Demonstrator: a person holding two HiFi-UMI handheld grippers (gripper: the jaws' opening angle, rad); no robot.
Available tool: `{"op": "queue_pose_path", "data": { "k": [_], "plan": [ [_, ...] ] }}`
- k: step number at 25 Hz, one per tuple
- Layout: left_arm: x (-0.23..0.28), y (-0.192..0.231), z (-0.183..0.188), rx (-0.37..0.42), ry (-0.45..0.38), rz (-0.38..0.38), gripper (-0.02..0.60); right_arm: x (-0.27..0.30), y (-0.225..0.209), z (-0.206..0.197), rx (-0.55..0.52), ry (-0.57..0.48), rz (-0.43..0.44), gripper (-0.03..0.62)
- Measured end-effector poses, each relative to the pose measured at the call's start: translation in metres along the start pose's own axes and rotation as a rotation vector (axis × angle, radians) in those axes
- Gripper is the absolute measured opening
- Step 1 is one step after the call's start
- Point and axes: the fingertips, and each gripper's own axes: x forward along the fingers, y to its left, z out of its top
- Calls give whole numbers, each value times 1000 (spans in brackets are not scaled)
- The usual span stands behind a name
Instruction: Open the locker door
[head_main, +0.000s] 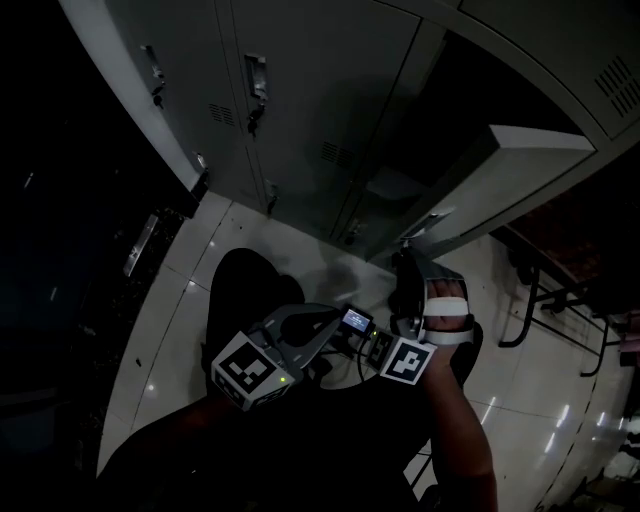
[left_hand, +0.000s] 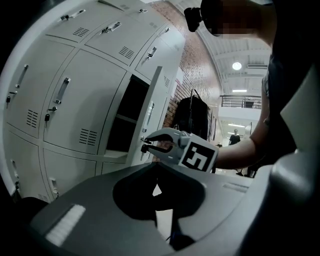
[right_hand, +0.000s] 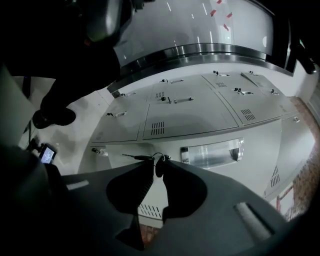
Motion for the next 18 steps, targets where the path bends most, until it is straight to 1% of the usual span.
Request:
{"op": "queue_pose_path", "data": {
  "k": [3,7,12,18],
  "plan": [
    [3,-7,-5,10,18,-12,12,-21,7,-14,4,9,28,60],
    [6,-18,-3,28,16,-28,12,-43,14,-32,4,28,64,60],
    [5,-24,-7,33,35,-39,12,-64,17,-54,31,69,67,60],
    [8,-30,-4,53,34,-52,12,-84,19,-85,62,139,64,60]
  ]
}}
